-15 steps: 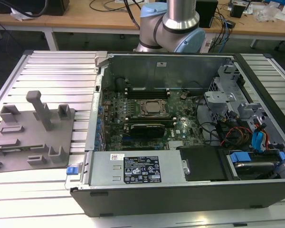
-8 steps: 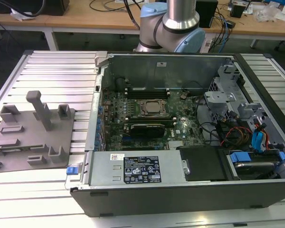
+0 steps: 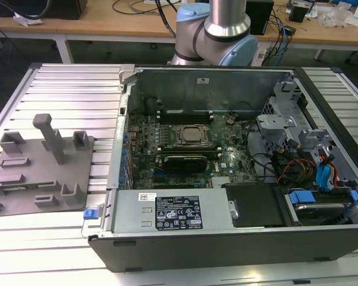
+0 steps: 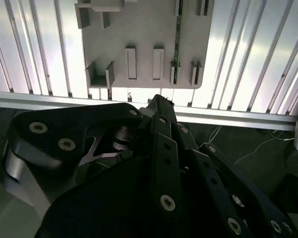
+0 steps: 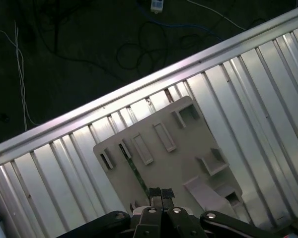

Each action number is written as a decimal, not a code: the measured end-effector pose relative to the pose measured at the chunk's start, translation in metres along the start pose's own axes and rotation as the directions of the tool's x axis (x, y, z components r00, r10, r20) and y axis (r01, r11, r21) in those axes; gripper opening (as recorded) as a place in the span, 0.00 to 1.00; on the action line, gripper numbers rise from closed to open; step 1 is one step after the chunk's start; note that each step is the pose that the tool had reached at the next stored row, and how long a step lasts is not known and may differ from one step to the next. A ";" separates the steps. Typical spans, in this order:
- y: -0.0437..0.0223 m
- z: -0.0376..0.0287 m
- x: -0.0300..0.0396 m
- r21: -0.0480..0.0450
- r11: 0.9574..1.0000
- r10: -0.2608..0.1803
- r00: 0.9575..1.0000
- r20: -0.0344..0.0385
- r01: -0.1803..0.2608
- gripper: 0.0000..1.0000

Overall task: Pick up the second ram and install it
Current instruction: 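Pick up the second ram and move it above second insertion slot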

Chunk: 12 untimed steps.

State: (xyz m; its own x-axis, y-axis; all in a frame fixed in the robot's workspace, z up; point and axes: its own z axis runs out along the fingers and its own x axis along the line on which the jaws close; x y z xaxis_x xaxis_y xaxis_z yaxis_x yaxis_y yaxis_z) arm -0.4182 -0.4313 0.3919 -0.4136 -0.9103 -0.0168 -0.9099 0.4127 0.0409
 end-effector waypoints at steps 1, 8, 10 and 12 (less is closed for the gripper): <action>0.0000 0.0000 0.0000 0.000 1.000 -0.015 1.000 -0.001 0.015 0.11; 0.0000 0.0000 0.0000 -0.001 0.997 -0.081 0.997 -0.003 0.081 0.11; 0.0000 0.0000 0.0000 -0.002 0.996 -0.094 0.996 -0.004 0.094 0.11; 0.0000 0.0001 0.0000 -0.002 0.994 -0.108 0.994 -0.004 0.108 0.11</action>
State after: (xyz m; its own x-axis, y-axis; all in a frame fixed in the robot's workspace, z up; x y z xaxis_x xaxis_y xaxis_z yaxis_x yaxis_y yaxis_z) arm -0.4183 -0.4313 0.3918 -0.3130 -0.9496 -0.0168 -0.9492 0.3121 0.0408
